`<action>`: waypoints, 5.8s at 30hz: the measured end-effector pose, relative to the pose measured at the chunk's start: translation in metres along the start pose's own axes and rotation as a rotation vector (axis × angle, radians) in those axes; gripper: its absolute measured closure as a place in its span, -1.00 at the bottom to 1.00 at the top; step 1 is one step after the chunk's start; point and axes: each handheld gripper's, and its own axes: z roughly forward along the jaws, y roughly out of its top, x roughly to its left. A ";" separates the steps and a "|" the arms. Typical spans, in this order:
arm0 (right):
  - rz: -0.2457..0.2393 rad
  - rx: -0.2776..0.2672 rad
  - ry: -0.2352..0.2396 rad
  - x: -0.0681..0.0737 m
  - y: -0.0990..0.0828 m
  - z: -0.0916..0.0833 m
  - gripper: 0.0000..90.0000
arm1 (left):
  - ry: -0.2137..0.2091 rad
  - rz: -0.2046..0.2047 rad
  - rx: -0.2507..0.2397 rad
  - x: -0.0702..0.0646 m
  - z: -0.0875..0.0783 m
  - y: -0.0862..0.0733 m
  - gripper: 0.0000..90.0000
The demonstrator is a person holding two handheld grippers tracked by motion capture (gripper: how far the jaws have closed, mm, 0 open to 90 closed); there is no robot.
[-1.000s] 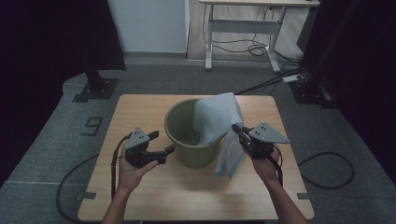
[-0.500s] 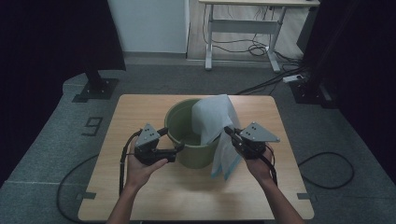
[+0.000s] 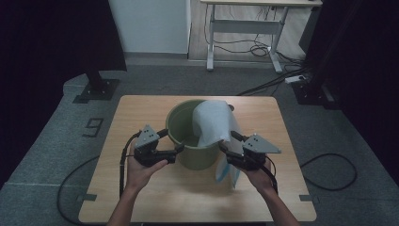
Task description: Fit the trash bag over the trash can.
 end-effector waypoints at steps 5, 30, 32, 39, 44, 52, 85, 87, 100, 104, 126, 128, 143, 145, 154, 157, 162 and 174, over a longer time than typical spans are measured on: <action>0.041 0.015 -0.058 0.004 -0.023 -0.011 -0.42 | 0.000 -0.007 0.006 0.000 0.003 -0.002 -0.56; 0.109 0.101 -0.172 0.003 -0.068 0.018 0.89 | -0.007 -0.029 0.008 0.002 0.004 0.004 -0.56; 0.091 0.089 -0.195 -0.003 -0.065 0.013 0.96 | -0.010 -0.023 0.009 0.000 0.004 0.006 -0.56; -0.030 0.042 -0.210 -0.017 -0.024 -0.006 0.97 | -0.019 -0.012 0.019 -0.004 0.009 0.010 -0.56; -0.088 0.020 -0.190 -0.015 0.011 -0.010 0.97 | -0.018 0.001 0.016 -0.011 0.012 0.013 -0.56; -0.162 0.034 -0.155 0.000 0.039 0.002 0.97 | -0.039 0.001 0.020 -0.017 0.017 0.016 -0.56; -0.153 0.063 -0.132 0.007 0.039 0.015 0.97 | 0.047 -0.029 0.011 -0.042 0.061 0.039 -0.12; -0.147 0.063 -0.126 0.007 0.038 0.015 0.97 | 0.020 -0.022 0.011 -0.041 0.062 0.040 0.21; -0.005 0.005 -0.142 0.031 -0.009 0.000 -0.23 | -0.019 -0.053 -0.016 -0.031 0.055 0.043 0.99; 0.020 0.019 -0.192 0.045 -0.036 0.003 -0.37 | -0.015 -0.047 -0.023 -0.032 0.052 0.044 0.99; -0.078 -0.013 -0.280 0.023 -0.040 0.000 0.95 | -0.038 -0.047 -0.045 -0.013 0.018 0.038 0.99; -0.096 -0.035 -0.275 0.021 -0.030 -0.003 0.96 | -0.034 -0.048 -0.047 -0.009 0.013 0.035 0.99; -0.170 -0.062 -0.169 0.021 0.024 0.003 0.96 | 0.034 -0.046 -0.076 0.011 -0.004 0.024 0.14; -0.173 -0.050 -0.165 0.020 0.025 0.003 0.96 | 0.045 -0.032 -0.081 0.009 -0.007 0.029 -0.02; -0.169 -0.003 -0.129 0.020 0.030 0.006 0.96 | 0.040 -0.002 -0.083 -0.002 0.000 0.046 -0.21; -0.175 0.006 -0.117 0.021 0.030 0.009 0.96 | 0.034 0.002 -0.072 -0.006 0.010 0.051 -0.21; -0.172 0.020 -0.100 0.022 0.031 0.011 0.96 | 0.018 0.019 -0.058 -0.013 0.021 0.057 -0.27; -0.186 -0.034 -0.046 0.025 0.024 0.006 0.46 | -0.071 -0.009 -0.077 -0.002 0.019 0.052 0.78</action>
